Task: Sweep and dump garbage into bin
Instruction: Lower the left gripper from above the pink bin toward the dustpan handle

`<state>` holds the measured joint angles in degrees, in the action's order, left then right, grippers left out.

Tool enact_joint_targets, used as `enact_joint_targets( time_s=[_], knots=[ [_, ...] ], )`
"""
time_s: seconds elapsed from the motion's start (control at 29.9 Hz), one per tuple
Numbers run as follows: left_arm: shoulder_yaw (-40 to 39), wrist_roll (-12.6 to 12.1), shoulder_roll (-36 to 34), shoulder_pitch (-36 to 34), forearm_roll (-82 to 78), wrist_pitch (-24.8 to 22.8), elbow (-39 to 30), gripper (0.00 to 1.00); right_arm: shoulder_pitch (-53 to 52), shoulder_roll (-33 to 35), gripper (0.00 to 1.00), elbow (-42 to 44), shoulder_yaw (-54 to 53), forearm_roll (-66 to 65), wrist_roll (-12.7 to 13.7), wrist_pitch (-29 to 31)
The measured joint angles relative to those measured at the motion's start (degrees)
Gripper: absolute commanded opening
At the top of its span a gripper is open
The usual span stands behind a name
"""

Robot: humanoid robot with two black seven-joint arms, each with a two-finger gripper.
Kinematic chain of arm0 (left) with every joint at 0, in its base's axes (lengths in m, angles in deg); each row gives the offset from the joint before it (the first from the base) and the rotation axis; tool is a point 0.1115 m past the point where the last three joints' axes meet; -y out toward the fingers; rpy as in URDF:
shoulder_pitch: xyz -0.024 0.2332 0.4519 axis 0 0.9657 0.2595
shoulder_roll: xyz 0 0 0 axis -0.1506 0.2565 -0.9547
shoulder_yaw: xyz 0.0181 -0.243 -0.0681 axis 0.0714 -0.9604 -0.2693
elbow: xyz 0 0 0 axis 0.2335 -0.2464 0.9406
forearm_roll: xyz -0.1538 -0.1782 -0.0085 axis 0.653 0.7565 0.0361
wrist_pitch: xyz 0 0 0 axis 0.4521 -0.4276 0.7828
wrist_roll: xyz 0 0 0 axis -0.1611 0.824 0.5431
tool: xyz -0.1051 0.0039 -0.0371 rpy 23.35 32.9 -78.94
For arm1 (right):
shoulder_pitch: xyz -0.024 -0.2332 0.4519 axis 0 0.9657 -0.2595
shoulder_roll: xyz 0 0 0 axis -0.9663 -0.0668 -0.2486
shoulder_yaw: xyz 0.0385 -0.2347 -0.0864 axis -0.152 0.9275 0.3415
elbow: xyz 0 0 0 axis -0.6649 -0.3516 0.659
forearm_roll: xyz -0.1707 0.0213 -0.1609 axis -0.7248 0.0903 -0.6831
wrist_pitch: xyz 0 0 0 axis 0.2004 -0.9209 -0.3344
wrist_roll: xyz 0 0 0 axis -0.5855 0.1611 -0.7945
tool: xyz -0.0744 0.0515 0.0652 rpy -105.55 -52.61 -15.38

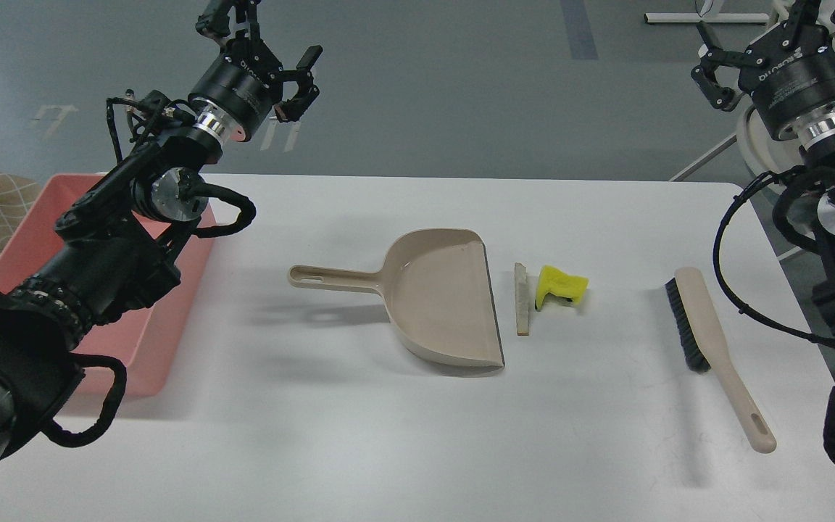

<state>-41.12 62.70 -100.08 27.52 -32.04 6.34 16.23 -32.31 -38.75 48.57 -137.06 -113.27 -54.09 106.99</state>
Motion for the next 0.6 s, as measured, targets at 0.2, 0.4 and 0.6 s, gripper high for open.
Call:
enact_joint_targets(
  time_s=[0.2,0.4,0.6],
  knots=[
    [-0.6,0.2,0.4,0.1,0.7,0.8,0.2,0.98,0.2,-0.1,1.0,-0.4,0.0,0.0,0.0,0.0],
    [-0.3,0.2,0.5,0.1,0.8,0.2,-0.2,0.98,0.2,-0.2,1.0,-0.4,0.0,0.0,0.0,0.0],
    [-0.3,0.3,0.5,0.6,0.9,0.3,-1.1,0.98,0.1,0.5,1.0,-0.8,-0.3,0.0,0.0,0.0]
  ],
)
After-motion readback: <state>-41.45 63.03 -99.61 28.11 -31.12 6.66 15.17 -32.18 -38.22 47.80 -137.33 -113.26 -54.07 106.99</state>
